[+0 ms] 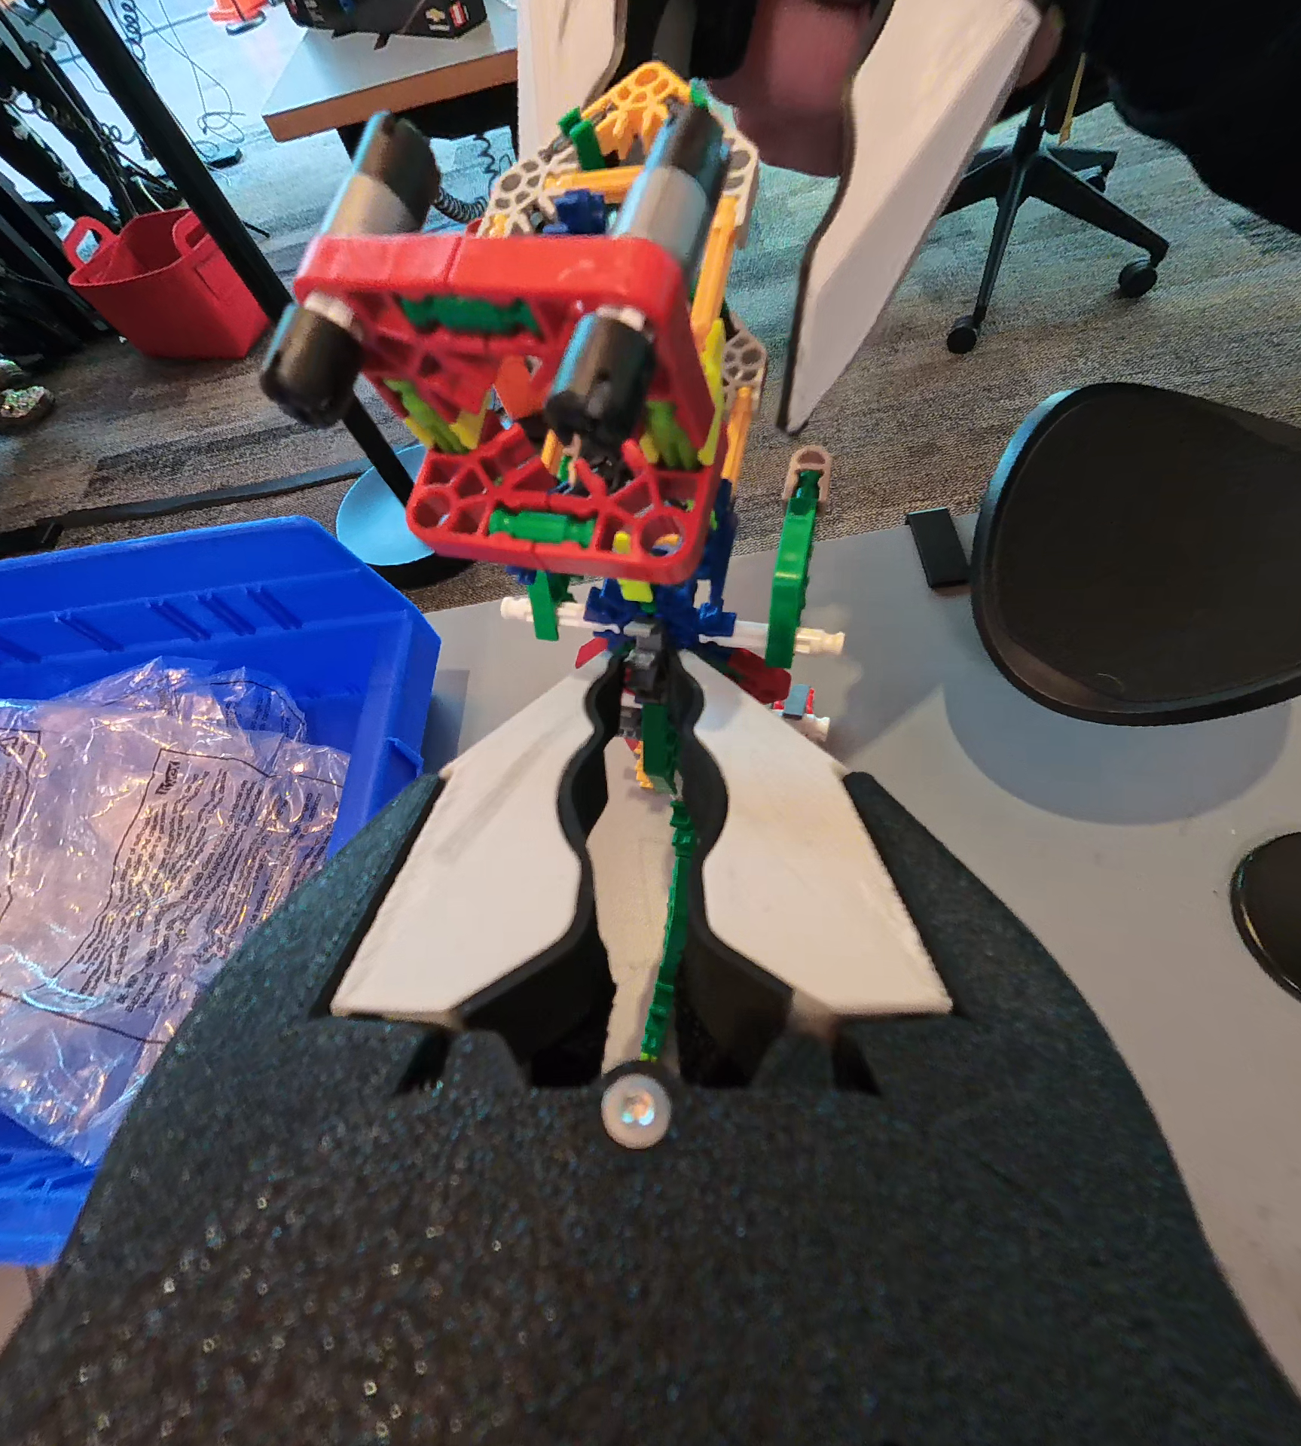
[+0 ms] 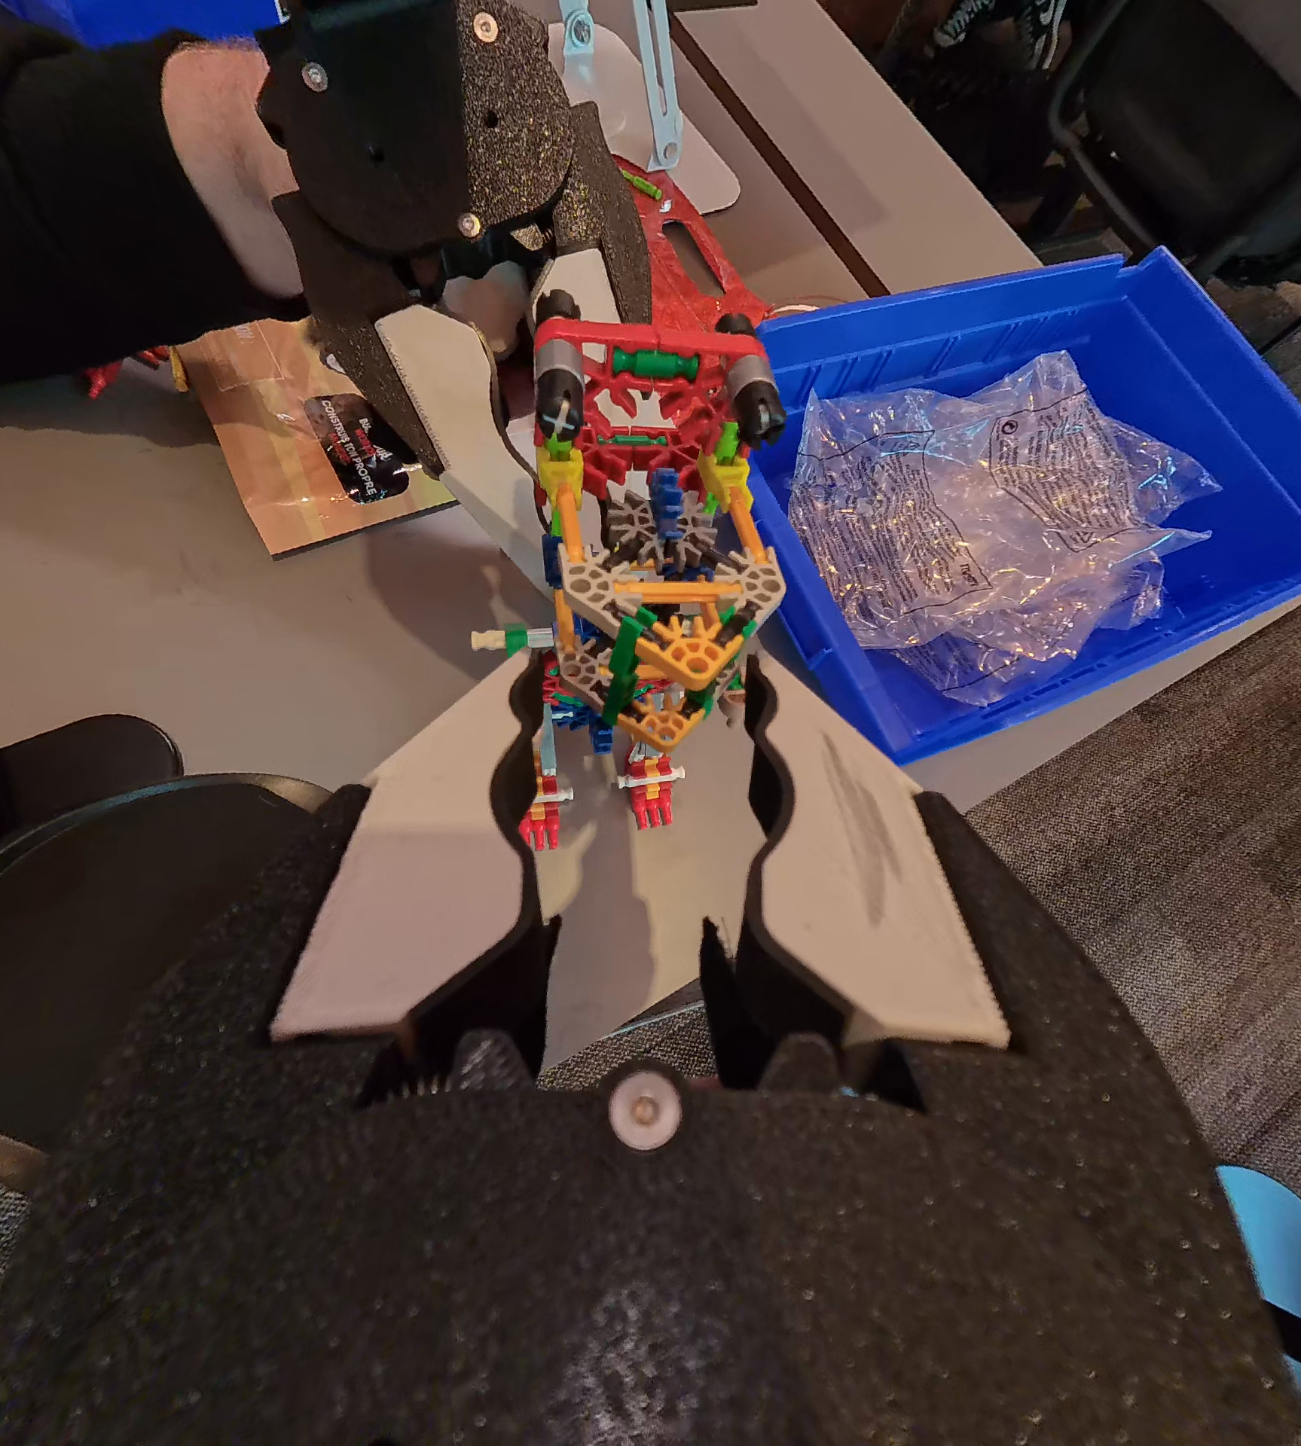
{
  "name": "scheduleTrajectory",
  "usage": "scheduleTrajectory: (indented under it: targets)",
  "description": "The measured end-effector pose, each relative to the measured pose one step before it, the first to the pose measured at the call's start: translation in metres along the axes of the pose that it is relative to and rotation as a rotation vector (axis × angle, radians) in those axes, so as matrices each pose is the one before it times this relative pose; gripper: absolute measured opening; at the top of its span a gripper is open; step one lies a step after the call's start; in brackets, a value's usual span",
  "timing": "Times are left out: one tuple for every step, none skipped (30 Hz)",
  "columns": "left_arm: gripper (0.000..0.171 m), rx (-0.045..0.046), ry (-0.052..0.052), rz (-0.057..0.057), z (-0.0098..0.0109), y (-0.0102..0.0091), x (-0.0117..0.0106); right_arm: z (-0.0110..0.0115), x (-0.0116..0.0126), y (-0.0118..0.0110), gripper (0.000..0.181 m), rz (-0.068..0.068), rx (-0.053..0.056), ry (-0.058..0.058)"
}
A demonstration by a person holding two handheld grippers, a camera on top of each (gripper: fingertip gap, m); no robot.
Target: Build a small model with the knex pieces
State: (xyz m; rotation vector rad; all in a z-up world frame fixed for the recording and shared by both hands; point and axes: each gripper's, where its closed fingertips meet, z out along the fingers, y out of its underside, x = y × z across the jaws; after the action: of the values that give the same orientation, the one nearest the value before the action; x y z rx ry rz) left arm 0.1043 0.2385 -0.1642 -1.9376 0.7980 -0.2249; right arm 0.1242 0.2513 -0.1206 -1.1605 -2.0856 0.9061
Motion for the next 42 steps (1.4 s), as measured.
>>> scheduleTrajectory:
  targets:
    - [0.010, -0.00303, -0.0011, -0.0003, 0.00030, 0.00072, -0.00016, -0.00015, 0.00017, 0.00026, 0.048, 0.0009, 0.0000, 0.0012]
    - [0.010, -0.00097, 0.0011, -0.0009, 0.00016, 0.00049, 0.00015, -0.00027, 0.00006, -0.00003, 0.048, 0.0022, 0.0018, -0.0002]
    - [0.009, 0.00022, 0.0000, -0.0018, 0.00017, 0.00017, -0.00011, -0.00037, 0.00010, -0.00021, 0.048, 0.0008, 0.0030, 0.0006]
    - [0.010, -0.00024, 0.0004, -0.0017, -0.00004, 0.00009, -0.00005, -0.00031, 0.00012, 0.00007, 0.048, 0.0011, 0.0018, 0.0018]
    - [0.010, -0.00202, -0.0002, -0.0005, -0.00019, 0.00033, -0.00007, -0.00049, -0.00009, 0.00015, 0.049, 0.0010, 0.0007, 0.0010]
    - [0.011, -0.00184, -0.0014, -0.0010, -0.00049, 0.00029, -0.00041, -0.00079, -0.00046, -0.00013, 0.050, -0.0001, 0.0027, 0.0005]
    - [0.012, -0.00048, -0.0016, -0.0028, -0.00087, 0.00021, -0.00061, -0.00121, 0.00024, -0.00003, 0.051, 0.0011, 0.0024, 0.0055]
    - [0.013, -0.00133, 0.0002, -0.0033, -0.00117, 0.00029, -0.00059, -0.00199, 0.00068, 0.00005, 0.052, 0.0025, 0.0024, 0.0089]
    - [0.015, -0.00199, -0.0008, -0.0029, -0.00156, 0.00036, -0.00081, -0.00285, 0.00038, -0.00023, 0.053, 0.0040, 0.0058, 0.0070]
    - [0.015, -0.00016, 0.0007, -0.0028, -0.00228, 0.00011, -0.00049, -0.00390, 0.00058, -0.00002, 0.054, 0.0074, 0.0075, 0.0098]
    - [0.016, -0.00464, -0.0029, -0.0045, -0.00280, 0.00052, -0.00100, -0.00499, 0.00103, 0.00038, 0.056, 0.0097, 0.0078, 0.0158]
    - [0.018, -0.01154, -0.0080, -0.0029, -0.00331, 0.00098, -0.00158, -0.00642, 0.00184, 0.00088, 0.059, 0.0118, 0.0076, 0.0252]
    - [0.020, -0.01113, -0.0085, 0.0040, -0.00406, 0.00020, -0.00135, -0.00804, 0.00216, 0.00035, 0.060, 0.0142, 0.0132, 0.0330]
    - [0.024, -0.00556, -0.0097, 0.0079, -0.00476, -0.00104, -0.00137, -0.00908, 0.00142, 0.00007, 0.060, 0.0172, 0.0145, 0.0339]
    - [0.028, 0.00098, -0.0069, 0.0051, -0.00541, -0.00224, -0.00117, -0.01007, 0.00096, 0.00067, 0.061, 0.0167, 0.0095, 0.0384]
    - [0.033, 0.00377, -0.0055, 0.0008, -0.00579, -0.00262, -0.00130, -0.01134, 0.00162, 0.00085, 0.062, 0.0147, 0.0073, 0.0518]
    - [0.037, 0.00227, -0.0102, 0.0035, -0.00574, -0.00237, -0.00184, -0.01258, -0.00008, -0.00020, 0.064, 0.0114, 0.0122, 0.0493]
    - [0.039, 0.00127, -0.0184, 0.0074, -0.00565, -0.00212, -0.00284, -0.01320, -0.00376, -0.00186, 0.064, 0.0097, 0.0218, 0.0328]
    - [0.040, 0.00499, -0.0175, 0.0065, -0.00547, -0.00286, -0.00222, -0.01339, -0.00568, -0.00244, 0.064, 0.0101, 0.0241, 0.0268]
    - [0.042, 0.00544, -0.0105, 0.0074, -0.00505, -0.00311, -0.00082, -0.01270, -0.00533, -0.00160, 0.064, 0.0076, 0.0166, 0.0333]
    - [0.045, 0.00358, -0.0123, 0.0096, -0.00494, -0.00303, -0.00087, -0.01176, -0.00501, -0.00106, 0.064, 0.0025, 0.0093, 0.0356]
    - [0.048, 0.00343, -0.0150, 0.0105, -0.00510, -0.00317, -0.00116, -0.01074, -0.00539, -0.00101, 0.063, -0.0016, 0.0056, 0.0314]
    - [0.050, 0.00605, -0.0139, 0.0091, -0.00528, -0.00340, -0.00088, -0.00980, -0.00529, -0.00121, 0.063, -0.0029, 0.0047, 0.0301]
    - [0.053, 0.00695, -0.0130, 0.0061, -0.00524, -0.00377, -0.00076, -0.00912, -0.00509, -0.00129, 0.063, 0.0002, 0.0028, 0.0276]
    - [0.054, 0.00585, -0.0152, 0.0056, -0.00524, -0.00363, -0.00101, -0.00822, -0.00596, -0.00124, 0.063, -0.0004, 0.0003, 0.0193]
    - [0.055, 0.00437, -0.0153, 0.0102, -0.00497, -0.00356, -0.00080, -0.00740, -0.00694, -0.00121, 0.063, -0.0067, 0.0006, 0.0130]
    - [0.056, 0.00368, -0.0146, 0.0117, -0.00503, -0.00357, -0.00045, -0.00691, -0.00737, -0.00148, 0.063, -0.0096, 0.0009, 0.0090]
    - [0.057, 0.00394, -0.0127, 0.0082, -0.00494, -0.00341, -0.00043, -0.00652, -0.00738, -0.00204, 0.063, -0.0094, 0.0017, 0.0061]
    - [0.058, 0.00723, -0.0106, 0.0073, -0.00499, -0.00371, -0.00031, -0.00613, -0.00738, -0.00256, 0.063, -0.0143, 0.0014, 0.0045]
    - [0.058, 0.01135, -0.0079, 0.0063, -0.00489, -0.00443, -0.00006, -0.00613, -0.00588, -0.00300, 0.063, -0.0177, 0.0035, 0.0114]
    - [0.059, 0.01254, -0.0080, 0.0054, -0.00464, -0.00453, -0.00028, -0.00604, -0.00445, -0.00367, 0.063, -0.0119, 0.0065, 0.0150]
    - [0.059, 0.01178, -0.0100, 0.0048, -0.00433, -0.00439, -0.00064, -0.00518, -0.00523, -0.00404, 0.063, -0.0046, 0.0106, 0.0047]
    - [0.059, 0.01047, -0.0090, 0.0022, -0.00379, -0.00408, -0.00062, -0.00386, -0.00660, -0.00447, 0.063, -0.0025, 0.0142, -0.0075]
    - [0.059, 0.00904, -0.0065, 0.0033, -0.00348, -0.00373, -0.00016, -0.00225, -0.00708, -0.00383, 0.063, -0.0058, 0.0108, -0.0106]
    - [0.059, 0.00813, -0.0055, 0.0069, -0.00333, -0.00322, 0.00037, -0.00120, -0.00582, -0.00277, 0.063, -0.0081, 0.0036, -0.0048]
    - [0.060, 0.00732, -0.0053, 0.0059, -0.00311, -0.00320, 0.00032, -0.00024, -0.00455, -0.00249, 0.063, -0.0074, 0.0021, 0.0009]
    - [0.060, 0.00663, -0.0050, 0.0052, -0.00306, -0.00301, 0.00029, 0.00016, -0.00433, -0.00325, 0.063, -0.0061, 0.0065, 0.0005]
    - [0.060, 0.00586, -0.0063, 0.0071, -0.00303, -0.00277, 0.00027, 0.00051, -0.00430, -0.00390, 0.063, -0.0038, 0.0110, -0.0005]
    - [0.060, 0.00665, -0.0068, 0.0055, -0.00295, -0.00282, 0.00008, 0.00102, -0.00438, -0.00419, 0.063, -0.0010, 0.0132, 0.0000]
    - [0.060, 0.00737, -0.0032, 0.0028, -0.00266, -0.00321, 0.00060, 0.00166, -0.00582, -0.00336, 0.063, -0.0011, 0.0093, -0.0060]
    - [0.060, 0.00687, -0.0043, 0.0021, -0.00271, -0.00352, 0.00052, 0.00208, -0.00734, -0.00252, 0.063, -0.0038, 0.0034, -0.0111]
    - [0.060, 0.00458, -0.0050, 0.0031, -0.00277, -0.00380, 0.00067, 0.00250, -0.00632, -0.00306, 0.063, -0.0029, 0.0051, -0.0018]
